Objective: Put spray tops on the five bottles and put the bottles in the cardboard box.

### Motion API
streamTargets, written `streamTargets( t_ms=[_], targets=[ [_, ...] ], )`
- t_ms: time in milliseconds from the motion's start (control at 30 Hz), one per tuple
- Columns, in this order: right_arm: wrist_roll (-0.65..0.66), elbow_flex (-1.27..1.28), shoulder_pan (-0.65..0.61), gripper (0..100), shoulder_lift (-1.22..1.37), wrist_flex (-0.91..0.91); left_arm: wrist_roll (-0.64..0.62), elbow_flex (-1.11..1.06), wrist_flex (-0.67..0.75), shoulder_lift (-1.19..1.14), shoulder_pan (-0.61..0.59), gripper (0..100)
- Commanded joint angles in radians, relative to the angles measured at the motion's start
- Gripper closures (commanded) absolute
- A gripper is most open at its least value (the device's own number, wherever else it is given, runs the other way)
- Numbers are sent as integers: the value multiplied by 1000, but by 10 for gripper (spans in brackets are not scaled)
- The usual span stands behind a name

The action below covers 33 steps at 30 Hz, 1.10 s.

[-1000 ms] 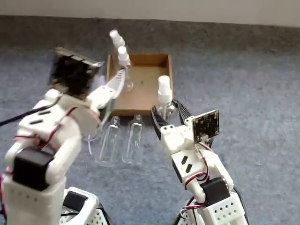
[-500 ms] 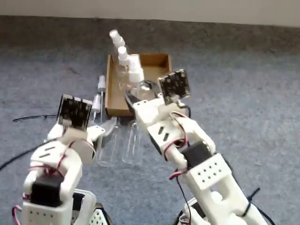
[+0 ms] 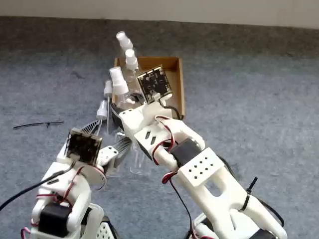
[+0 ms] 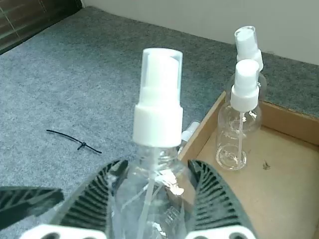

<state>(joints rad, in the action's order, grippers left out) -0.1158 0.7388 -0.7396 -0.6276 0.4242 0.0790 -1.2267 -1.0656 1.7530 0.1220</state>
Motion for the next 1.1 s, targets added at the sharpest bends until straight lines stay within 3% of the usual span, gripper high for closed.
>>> streamTargets(
  t_ms=[0,533,767,833,1067],
  targets=[
    [-8,-73,-8,995,-88,70,11,-8,86,-101,7,695],
    [-2,-70,21,995,-183,166,12,-2,97,-137,7,695],
    [52,-159,108,995,13,53,12,113,26,-145,5,695],
    [83,-219,110,995,94,44,12,140,26,-148,-44,695],
    [95,-412,107,995,314,45,12,163,114,-176,-397,695]
  ],
)
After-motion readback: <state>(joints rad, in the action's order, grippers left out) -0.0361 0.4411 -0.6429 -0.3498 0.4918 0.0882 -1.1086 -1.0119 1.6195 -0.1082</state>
